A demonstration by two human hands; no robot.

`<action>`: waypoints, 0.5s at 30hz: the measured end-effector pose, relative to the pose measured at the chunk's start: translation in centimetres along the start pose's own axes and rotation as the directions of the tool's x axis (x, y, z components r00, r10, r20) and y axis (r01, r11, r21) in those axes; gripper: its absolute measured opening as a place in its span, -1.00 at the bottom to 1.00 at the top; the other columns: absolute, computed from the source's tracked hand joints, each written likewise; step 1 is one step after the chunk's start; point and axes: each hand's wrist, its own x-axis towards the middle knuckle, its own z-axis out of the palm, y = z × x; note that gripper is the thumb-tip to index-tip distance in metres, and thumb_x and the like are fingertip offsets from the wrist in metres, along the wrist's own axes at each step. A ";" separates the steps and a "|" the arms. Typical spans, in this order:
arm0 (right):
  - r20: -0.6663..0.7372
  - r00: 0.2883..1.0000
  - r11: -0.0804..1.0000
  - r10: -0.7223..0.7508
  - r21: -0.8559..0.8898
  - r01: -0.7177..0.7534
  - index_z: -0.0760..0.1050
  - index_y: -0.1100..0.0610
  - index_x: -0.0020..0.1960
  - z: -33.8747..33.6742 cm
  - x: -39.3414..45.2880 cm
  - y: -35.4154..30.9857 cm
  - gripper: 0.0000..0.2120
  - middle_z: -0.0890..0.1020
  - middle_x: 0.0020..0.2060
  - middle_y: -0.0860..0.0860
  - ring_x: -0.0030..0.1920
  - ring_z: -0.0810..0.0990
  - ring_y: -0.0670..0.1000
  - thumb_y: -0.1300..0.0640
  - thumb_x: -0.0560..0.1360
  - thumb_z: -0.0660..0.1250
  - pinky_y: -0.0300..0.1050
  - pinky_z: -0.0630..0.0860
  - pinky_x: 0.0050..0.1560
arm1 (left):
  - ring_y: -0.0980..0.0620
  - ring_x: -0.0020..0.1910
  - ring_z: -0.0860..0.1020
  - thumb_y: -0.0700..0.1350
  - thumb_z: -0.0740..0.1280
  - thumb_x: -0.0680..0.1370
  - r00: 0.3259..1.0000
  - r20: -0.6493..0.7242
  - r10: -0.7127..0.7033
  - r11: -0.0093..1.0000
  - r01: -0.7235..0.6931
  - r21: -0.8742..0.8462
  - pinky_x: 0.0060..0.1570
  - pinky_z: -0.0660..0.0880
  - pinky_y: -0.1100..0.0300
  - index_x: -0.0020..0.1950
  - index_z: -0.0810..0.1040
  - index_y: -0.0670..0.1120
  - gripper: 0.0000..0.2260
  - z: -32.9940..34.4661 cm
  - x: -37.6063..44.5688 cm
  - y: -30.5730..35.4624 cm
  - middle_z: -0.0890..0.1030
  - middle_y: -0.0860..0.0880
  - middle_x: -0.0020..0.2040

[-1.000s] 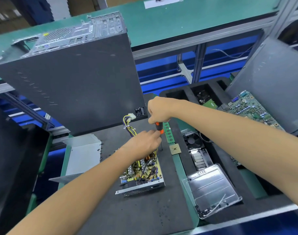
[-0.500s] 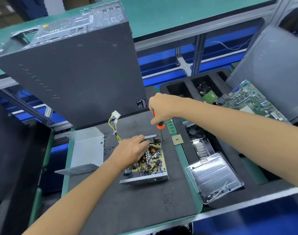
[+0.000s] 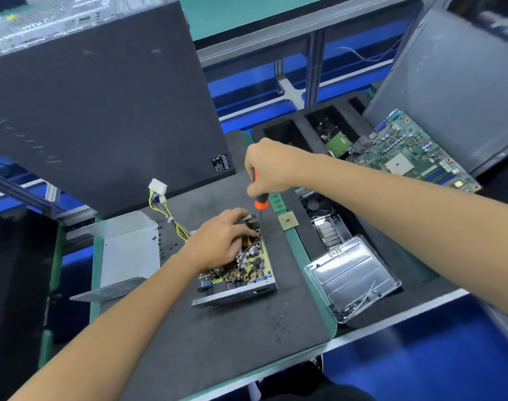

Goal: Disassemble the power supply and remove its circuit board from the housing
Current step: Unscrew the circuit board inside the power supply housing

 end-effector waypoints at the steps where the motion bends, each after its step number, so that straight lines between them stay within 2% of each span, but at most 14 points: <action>1: -0.006 1.000 1.000 0.004 0.003 -0.004 0.61 0.35 -0.18 0.1 -0.1 0.0 -0.73 0.54 -0.40 0.14 -0.46 0.33 -0.02 0.13 0.30 0.41 -0.18 0.34 -0.45 | -0.12 0.14 0.48 -0.25 0.28 0.47 1.000 -0.021 -0.008 1.000 0.008 -0.009 -0.03 0.48 0.06 0.07 0.64 -0.09 -0.77 0.3 -0.1 0.1 0.48 -0.13 0.23; 4: -0.027 1.000 1.000 0.004 0.007 -0.004 0.60 0.35 -0.20 0.1 -0.5 -0.1 -0.75 0.48 -0.43 0.12 -0.49 0.29 -0.07 0.14 0.30 0.40 -0.22 0.29 -0.49 | -0.13 -0.04 0.53 -0.22 0.30 0.47 0.997 -0.077 0.004 1.000 -0.005 -0.018 -0.26 0.50 0.07 -0.07 0.56 -0.17 -0.92 0.8 0.0 0.2 0.51 -0.14 0.09; 6: -0.048 0.999 1.000 0.007 0.005 -0.007 0.60 0.35 -0.20 -0.1 -0.6 -0.3 -0.76 0.50 -0.43 0.14 -0.49 0.28 -0.06 0.16 0.29 0.40 -0.23 0.27 -0.51 | -0.12 -0.13 0.52 -0.20 0.30 0.48 0.995 -0.091 0.032 0.999 -0.032 -0.002 -0.34 0.47 0.07 -0.10 0.51 -0.18 -0.95 0.9 0.1 0.3 0.51 -0.13 0.03; 9: -0.042 0.999 1.000 0.002 0.002 -0.002 0.59 0.37 -0.18 -0.1 -0.5 -0.7 -0.77 0.56 -0.38 0.24 -0.44 0.32 0.03 0.18 0.30 0.39 -0.21 0.29 -0.46 | -0.14 -0.20 0.51 -0.15 0.21 0.48 0.993 -0.108 0.052 0.998 -0.047 0.044 -0.36 0.44 0.09 -0.16 0.48 -0.19 -0.88 1.1 0.1 0.5 0.53 -0.15 -0.01; 12: 0.009 1.000 0.999 -0.021 -0.048 0.022 0.48 0.28 -0.33 0.3 -0.4 -1.1 -0.84 0.43 -0.48 0.08 -0.39 0.37 0.06 0.20 0.31 0.39 -0.22 0.27 -0.49 | -0.15 -0.22 0.51 -0.11 0.13 0.45 0.992 -0.114 0.051 0.997 -0.043 0.066 -0.37 0.46 0.05 -0.21 0.47 -0.20 -0.80 1.0 0.2 0.8 0.55 -0.16 -0.03; 15: 0.028 0.999 0.997 -0.035 -0.065 0.037 0.36 0.19 -0.41 0.6 -0.4 -1.3 -0.76 0.38 -0.52 0.03 -0.47 0.32 0.05 0.20 0.32 0.39 -0.24 0.25 -0.52 | -0.15 -0.23 0.49 -0.11 0.13 0.42 0.994 -0.099 0.042 0.996 -0.034 0.077 -0.36 0.46 0.03 -0.24 0.45 -0.20 -0.80 0.8 0.5 0.9 0.54 -0.16 -0.06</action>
